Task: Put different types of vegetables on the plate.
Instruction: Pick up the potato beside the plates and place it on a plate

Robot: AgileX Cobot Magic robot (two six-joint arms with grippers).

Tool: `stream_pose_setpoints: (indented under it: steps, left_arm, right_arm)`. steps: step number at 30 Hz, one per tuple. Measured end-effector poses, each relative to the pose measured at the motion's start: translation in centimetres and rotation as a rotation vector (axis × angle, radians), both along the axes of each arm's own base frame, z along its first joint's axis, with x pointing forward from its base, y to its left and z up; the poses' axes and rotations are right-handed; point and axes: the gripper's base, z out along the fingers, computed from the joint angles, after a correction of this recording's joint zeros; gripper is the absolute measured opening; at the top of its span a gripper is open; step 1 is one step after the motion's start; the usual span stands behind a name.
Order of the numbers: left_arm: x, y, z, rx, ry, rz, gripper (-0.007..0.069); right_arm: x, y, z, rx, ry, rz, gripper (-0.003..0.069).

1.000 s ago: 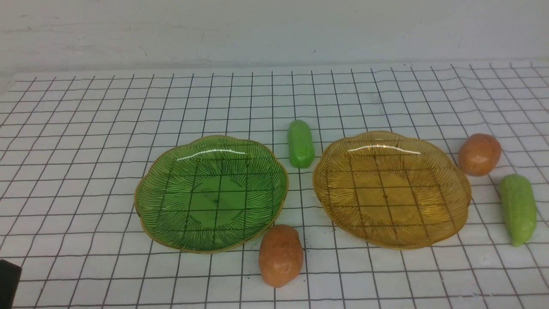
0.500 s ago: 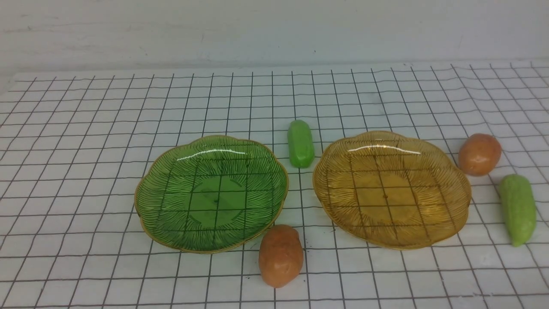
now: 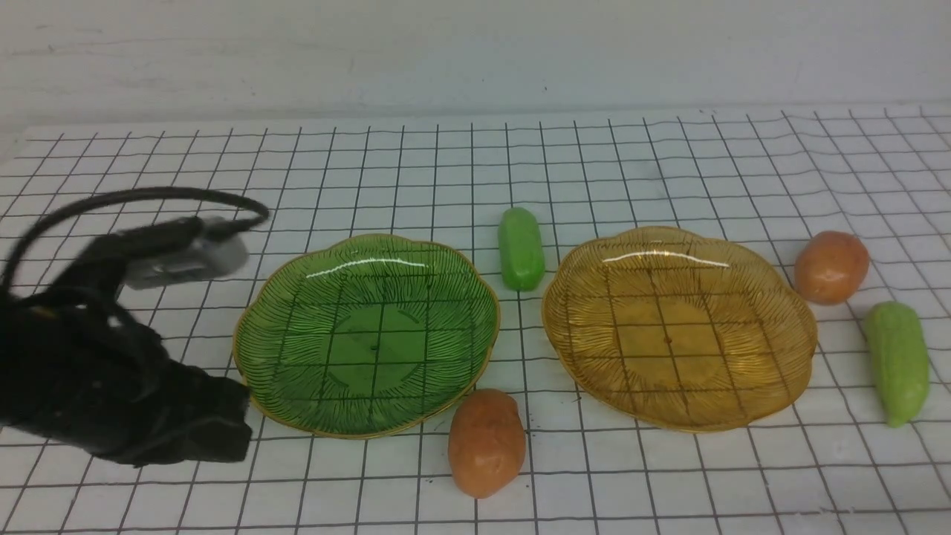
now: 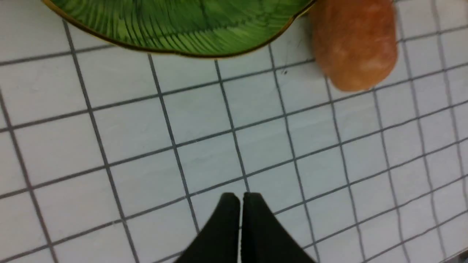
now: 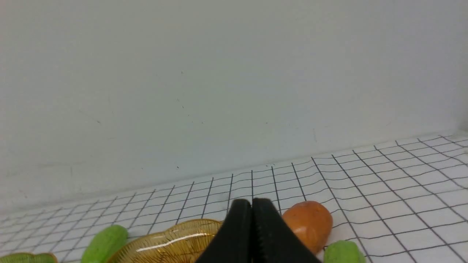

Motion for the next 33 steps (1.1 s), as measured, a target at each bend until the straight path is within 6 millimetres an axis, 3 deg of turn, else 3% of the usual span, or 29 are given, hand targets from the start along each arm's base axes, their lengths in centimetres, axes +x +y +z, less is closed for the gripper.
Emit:
stream_pose_setpoints:
  steps: [2, 4, 7, 10, 15, 19, 21, 24, 25, 26, 28, 29, 31, 32, 33]
  left_arm:
    - [1.0, -1.7, -1.0, 0.034, 0.034, -0.073, -0.0008]
    - [1.7, -5.0, -1.8, 0.078, 0.029, -0.161, -0.0008]
    - [1.8, -10.1, -1.9, 0.121, -0.019, -0.248, -0.0008]
    - [2.5, -13.2, -1.8, 0.164, -0.056, -0.271, -0.0008]
    - [3.9, -15.5, -1.5, 0.215, -0.117, -0.327, -0.0005]
    - [5.1, -16.5, -2.1, 0.235, -0.121, -0.339, 0.002]
    - [5.3, -16.8, -2.3, 0.238, -0.117, -0.338, 0.0038]
    - [5.9, -17.2, -3.0, 0.243, -0.1, -0.331, 0.0103]
    - [6.1, -17.4, -3.7, 0.242, -0.076, -0.313, 0.0208]
    - [6.1, -17.5, -3.7, 0.241, -0.072, -0.311, 0.0208]
    - [6.2, -17.7, -4.2, 0.23, -0.049, -0.279, 0.0356]
    - [6.2, -17.7, -4.2, 0.228, -0.046, -0.276, 0.0367]
    - [6.3, -17.9, -4.6, 0.214, -0.026, -0.233, 0.0527]
    - [6.3, -17.9, -4.6, 0.213, -0.027, -0.23, 0.0547]
    - [6.5, -18.0, -4.8, 0.207, -0.024, -0.212, 0.063]
  right_arm:
    - [0.0, 0.0, 0.0, 0.022, -0.001, 0.003, -0.0014]
    - [0.0, 0.0, 0.0, 0.032, -0.002, 0.004, -0.0014]
    - [0.0, 0.0, 0.2, 0.065, -0.03, 0.01, -0.0014]
    - [-0.1, 0.0, 0.5, 0.179, -0.06, 0.027, -0.0014]
    - [-0.3, 0.0, 1.8, 0.399, -0.03, 0.057, -0.0014]
    - [-1.0, 0.1, 5.6, 0.436, 0.03, 0.062, -0.0014]
    - [-0.9, 0.2, 6.5, 0.414, 0.101, 0.059, -0.0014]
    - [-0.4, 0.6, 8.6, 0.281, 0.309, 0.086, -0.0014]
    - [0.2, 1.0, 9.3, 0.182, 0.448, 0.129, -0.0014]
    - [0.4, 1.2, 9.4, 0.163, 0.481, 0.145, -0.0014]
    - [1.5, 2.1, 9.6, 0.056, 0.65, 0.248, -0.0014]
    - [1.6, 2.2, 9.6, 0.04, 0.661, 0.26, -0.0014]
    - [2.9, 3.3, 9.3, 0.024, 0.765, 0.374, -0.0014]
    - [3.0, 3.4, 9.2, 0.025, 0.774, 0.388, -0.0014]
    - [3.6, 4.0, 9.0, 0.028, 0.792, 0.446, -0.0014]
